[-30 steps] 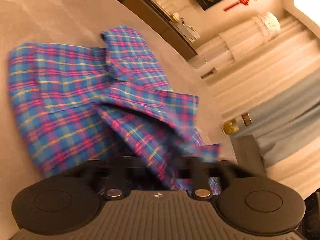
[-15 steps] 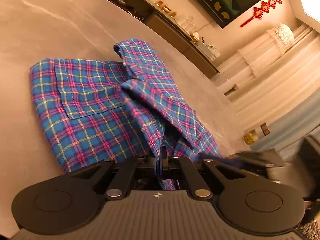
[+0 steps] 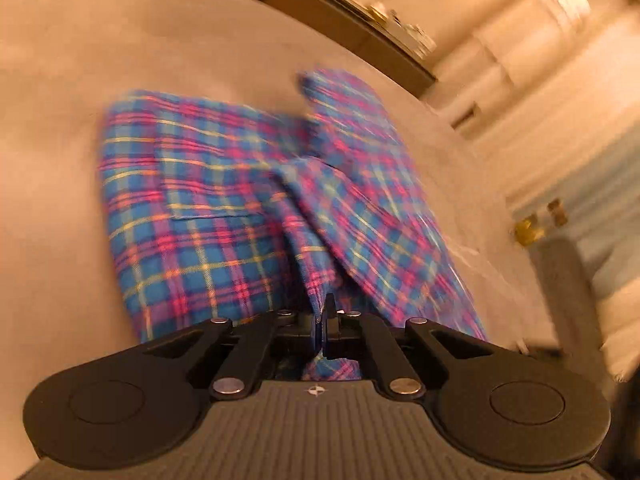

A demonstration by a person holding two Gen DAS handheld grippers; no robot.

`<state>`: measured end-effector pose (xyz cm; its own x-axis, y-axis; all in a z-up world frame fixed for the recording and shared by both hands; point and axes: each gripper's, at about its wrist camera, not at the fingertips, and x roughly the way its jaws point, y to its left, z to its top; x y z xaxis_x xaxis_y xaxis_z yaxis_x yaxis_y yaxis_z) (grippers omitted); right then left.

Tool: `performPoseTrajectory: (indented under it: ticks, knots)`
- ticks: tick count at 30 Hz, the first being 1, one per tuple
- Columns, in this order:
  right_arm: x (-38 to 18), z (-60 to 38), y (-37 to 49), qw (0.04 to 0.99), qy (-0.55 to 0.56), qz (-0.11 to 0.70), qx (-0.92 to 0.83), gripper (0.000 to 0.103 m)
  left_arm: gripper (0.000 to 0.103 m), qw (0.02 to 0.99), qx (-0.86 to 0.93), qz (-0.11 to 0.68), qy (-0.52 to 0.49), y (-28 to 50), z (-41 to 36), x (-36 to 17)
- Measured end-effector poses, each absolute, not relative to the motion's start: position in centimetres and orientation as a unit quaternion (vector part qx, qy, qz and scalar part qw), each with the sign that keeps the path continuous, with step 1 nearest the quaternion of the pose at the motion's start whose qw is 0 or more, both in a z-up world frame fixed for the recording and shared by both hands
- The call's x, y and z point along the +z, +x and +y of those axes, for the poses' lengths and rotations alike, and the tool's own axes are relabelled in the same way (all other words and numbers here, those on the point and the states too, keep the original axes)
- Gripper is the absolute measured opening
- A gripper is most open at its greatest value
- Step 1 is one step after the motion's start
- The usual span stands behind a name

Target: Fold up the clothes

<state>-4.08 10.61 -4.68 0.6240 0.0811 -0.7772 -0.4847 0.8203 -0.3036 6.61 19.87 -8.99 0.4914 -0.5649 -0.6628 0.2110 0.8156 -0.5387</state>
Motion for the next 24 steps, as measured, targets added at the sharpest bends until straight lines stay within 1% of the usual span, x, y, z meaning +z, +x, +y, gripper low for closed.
performPoseTrajectory:
  ticks: [2,4,5,6,7,8,9,11,12,14,17,18,19,20,21,24]
  knots:
    - [-4.1,10.0,-4.9,0.866,-0.195,0.426,0.173,0.003,0.004,0.846,-0.235,0.436,-0.198,8.0,19.7,-9.1]
    - [-3.5,9.7,-5.8,0.857,-0.135,0.447,0.219,0.003,0.004,0.848,-0.239,0.429,-0.202,8.3,20.0,-9.0]
    - [-3.2,9.5,-5.9,0.849,-0.11,0.454,0.247,0.003,0.006,0.852,-0.237,0.422,-0.199,7.8,20.5,-8.4]
    - [-2.9,9.2,-5.9,0.84,-0.084,0.461,0.274,0.003,0.013,0.86,-0.232,0.413,-0.193,6.9,21.1,-7.3]
    - [-2.6,8.9,-5.9,0.83,-0.058,0.467,0.301,0.004,0.015,0.867,-0.227,0.403,-0.187,6.0,21.8,-6.2]
    - [-2.2,8.5,-5.7,0.822,-0.036,0.468,0.323,0.007,0.022,0.874,-0.222,0.393,-0.18,5.1,22.5,-5.1]
    - [-1.2,7.7,-4.9,0.829,-0.033,0.452,0.326,0.009,0.034,0.883,-0.219,0.377,-0.175,3.8,23.4,-3.8]
    - [1.0,5.9,-2.8,0.861,-0.051,0.411,0.296,0.01,0.046,0.898,-0.224,0.34,-0.165,0.5,25.1,-1.5]
    - [1.7,5.3,-1.6,0.875,-0.068,0.391,0.278,0.01,0.048,0.894,-0.242,0.339,-0.164,-0.9,25.4,-1.2]
    - [1.9,4.7,1.9,0.892,-0.116,0.366,0.237,0.013,0.048,0.878,-0.267,0.369,-0.148,-2.5,24.3,-2.3]
    - [-1.3,4.4,6.9,0.892,-0.189,0.361,0.195,0.014,0.048,0.873,-0.249,0.414,-0.074,-2.7,21.9,-4.9]
    - [-2.8,4.2,7.8,0.885,-0.205,0.371,0.193,0.013,0.044,0.875,-0.242,0.414,-0.06,-1.9,22.1,-5.0]
    - [-4.2,4.2,7.9,0.877,-0.213,0.382,0.197,0.013,0.042,0.878,-0.235,0.415,-0.045,-1.1,22.2,-5.1]
    - [-4.9,4.2,7.4,0.873,-0.221,0.386,0.201,0.012,0.036,0.88,-0.228,0.415,-0.03,-0.3,22.3,-5.3]
    - [-5.2,4.1,6.6,0.874,-0.228,0.38,0.197,0.012,0.035,0.882,-0.22,0.415,-0.016,0.5,22.5,-5.4]
    - [-4.5,3.5,3.3,0.867,-0.203,0.418,0.181,0.011,0.035,0.887,-0.198,0.416,0.028,2.9,22.9,-5.7]
